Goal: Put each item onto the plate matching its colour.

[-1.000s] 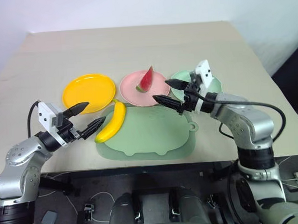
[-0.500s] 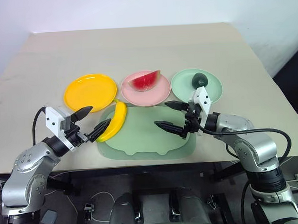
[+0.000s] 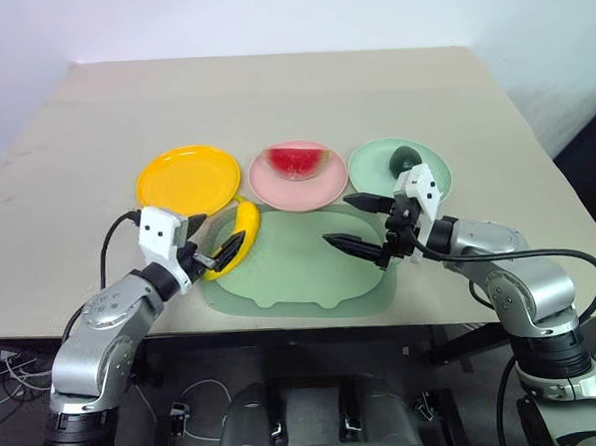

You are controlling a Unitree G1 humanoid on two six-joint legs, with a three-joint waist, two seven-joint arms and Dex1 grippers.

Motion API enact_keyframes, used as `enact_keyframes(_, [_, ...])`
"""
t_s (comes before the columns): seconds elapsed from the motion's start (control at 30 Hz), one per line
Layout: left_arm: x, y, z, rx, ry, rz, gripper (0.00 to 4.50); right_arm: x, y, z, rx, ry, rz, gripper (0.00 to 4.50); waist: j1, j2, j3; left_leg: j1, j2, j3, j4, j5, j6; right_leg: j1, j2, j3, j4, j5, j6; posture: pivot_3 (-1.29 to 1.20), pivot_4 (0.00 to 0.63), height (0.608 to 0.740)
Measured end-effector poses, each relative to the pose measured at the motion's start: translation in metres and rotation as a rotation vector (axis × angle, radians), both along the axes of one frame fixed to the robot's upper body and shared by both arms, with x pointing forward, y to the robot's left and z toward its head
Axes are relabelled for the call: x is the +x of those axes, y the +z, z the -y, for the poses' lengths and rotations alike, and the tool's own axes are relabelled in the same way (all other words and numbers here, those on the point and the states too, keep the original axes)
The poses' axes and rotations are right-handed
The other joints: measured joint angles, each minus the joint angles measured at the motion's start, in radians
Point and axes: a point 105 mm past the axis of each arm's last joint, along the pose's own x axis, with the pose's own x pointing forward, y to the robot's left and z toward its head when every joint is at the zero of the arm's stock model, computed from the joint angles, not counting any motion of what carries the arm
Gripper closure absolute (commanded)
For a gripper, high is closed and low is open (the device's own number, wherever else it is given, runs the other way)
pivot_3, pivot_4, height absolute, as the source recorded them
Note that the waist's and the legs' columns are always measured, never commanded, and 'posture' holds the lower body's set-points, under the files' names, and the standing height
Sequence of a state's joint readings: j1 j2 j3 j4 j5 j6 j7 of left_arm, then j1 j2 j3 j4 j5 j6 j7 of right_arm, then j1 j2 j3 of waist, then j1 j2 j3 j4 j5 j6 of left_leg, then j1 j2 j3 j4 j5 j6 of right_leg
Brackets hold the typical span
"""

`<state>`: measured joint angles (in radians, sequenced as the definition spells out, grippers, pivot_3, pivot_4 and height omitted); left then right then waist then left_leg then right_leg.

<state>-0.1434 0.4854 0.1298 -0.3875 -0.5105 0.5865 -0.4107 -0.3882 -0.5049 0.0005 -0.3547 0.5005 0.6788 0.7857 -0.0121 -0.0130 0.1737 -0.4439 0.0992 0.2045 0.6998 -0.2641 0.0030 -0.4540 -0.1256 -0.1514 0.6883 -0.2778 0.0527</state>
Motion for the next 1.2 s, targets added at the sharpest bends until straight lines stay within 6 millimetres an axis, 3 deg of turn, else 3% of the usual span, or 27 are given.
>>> enact_keyframes(0.27, [0.027, -0.012, 0.011, 0.084, 0.056, -0.138, 0.0, 0.002, 0.001, 0.003, -0.004, -0.023, 0.005, 0.03, 0.001, -0.001, 0.0, 0.0, -0.001, -0.001, 0.0, 0.0, 0.0, 0.001, 0.0, 0.0, 0.0, 0.0, 0.0, 0.0, 0.15, 0.695])
enact_keyframes(0.67, [0.026, -0.013, 0.026, 0.098, 0.02, -0.279, 0.0, 0.004, 0.002, 0.008, -0.007, -0.053, 0.008, 0.03, 0.001, -0.001, 0.0, 0.001, -0.001, -0.001, 0.001, 0.0, 0.0, 0.002, 0.0, -0.001, 0.0, 0.0, 0.0, 0.0, 0.15, 0.695])
enact_keyframes(0.77, [0.024, -0.014, 0.029, 0.102, 0.007, -0.309, 0.5, 0.004, 0.001, 0.009, -0.007, -0.06, 0.005, 0.0, 0.001, -0.001, 0.0, 0.001, -0.001, -0.002, 0.001, 0.0, 0.0, 0.002, 0.0, -0.001, 0.0, 0.0, 0.0, 0.0, 0.15, 0.695])
enact_keyframes(0.97, [0.023, -0.015, 0.031, 0.109, 0.0, -0.33, 2.45, 0.004, 0.001, 0.009, -0.007, -0.063, 0.008, 0.0, 0.001, -0.001, 0.0, 0.001, -0.001, -0.002, 0.001, 0.0, 0.0, 0.003, 0.0, -0.001, 0.0, 0.0, 0.001, 0.0, 0.15, 0.695])
enact_keyframes(1.0, [0.023, -0.014, 0.031, 0.109, 0.0, -0.33, 2.62, 0.004, 0.002, 0.009, -0.006, -0.062, 0.011, 0.0, 0.001, -0.001, 0.0, 0.001, -0.001, -0.002, 0.001, 0.0, 0.0, 0.003, 0.0, -0.001, 0.0, 0.0, 0.0, 0.0, 0.15, 0.695])
enact_keyframes(1.2, [0.026, -0.01, 0.023, 0.098, 0.04, -0.31, 2.63, 0.008, 0.003, 0.01, -0.012, -0.07, 0.022, 0.0, -0.001, -0.001, 0.0, 0.001, -0.001, -0.002, 0.001, 0.0, 0.0, 0.003, 0.0, -0.001, 0.0, 0.0, 0.0, 0.0, 0.15, 0.695])
